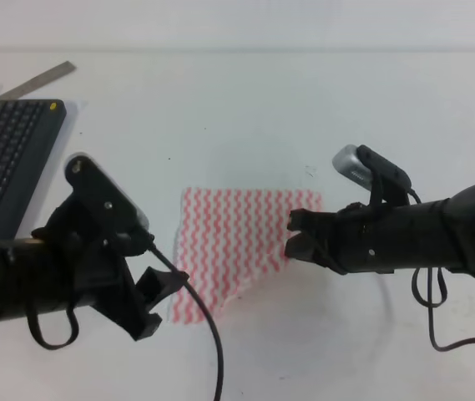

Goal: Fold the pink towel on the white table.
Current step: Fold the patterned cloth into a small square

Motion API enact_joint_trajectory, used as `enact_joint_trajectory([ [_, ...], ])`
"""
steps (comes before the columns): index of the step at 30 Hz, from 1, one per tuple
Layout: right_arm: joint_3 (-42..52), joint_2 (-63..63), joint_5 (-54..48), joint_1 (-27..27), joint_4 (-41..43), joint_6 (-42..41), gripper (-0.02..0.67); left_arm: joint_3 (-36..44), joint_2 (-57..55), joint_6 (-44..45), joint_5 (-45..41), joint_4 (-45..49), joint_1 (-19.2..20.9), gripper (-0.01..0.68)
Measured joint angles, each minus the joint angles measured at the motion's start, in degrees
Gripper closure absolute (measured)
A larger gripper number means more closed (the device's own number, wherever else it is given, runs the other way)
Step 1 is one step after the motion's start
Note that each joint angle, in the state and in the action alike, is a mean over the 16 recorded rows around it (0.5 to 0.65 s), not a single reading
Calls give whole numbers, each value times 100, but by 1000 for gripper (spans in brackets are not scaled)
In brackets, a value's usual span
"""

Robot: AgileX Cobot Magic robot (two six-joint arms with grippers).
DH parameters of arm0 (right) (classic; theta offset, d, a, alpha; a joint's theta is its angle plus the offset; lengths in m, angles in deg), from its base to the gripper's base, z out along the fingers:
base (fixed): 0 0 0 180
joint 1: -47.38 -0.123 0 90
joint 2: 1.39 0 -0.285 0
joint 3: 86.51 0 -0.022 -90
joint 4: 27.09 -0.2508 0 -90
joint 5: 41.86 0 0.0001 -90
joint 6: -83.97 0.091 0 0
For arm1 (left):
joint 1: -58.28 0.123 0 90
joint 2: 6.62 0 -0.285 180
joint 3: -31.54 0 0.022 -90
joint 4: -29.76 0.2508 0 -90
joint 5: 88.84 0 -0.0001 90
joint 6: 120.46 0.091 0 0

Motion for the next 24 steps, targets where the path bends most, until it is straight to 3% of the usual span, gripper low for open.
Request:
enact_joint_trajectory([
  [12,-17,8,-310,247,-1191,-943,662,-1,-574,2130,-87,-1166,-9,208],
  [24,-17,8,-447,313,-1451,-1172,662,-1,-1356,3979,-310,-2752,-12,208],
])
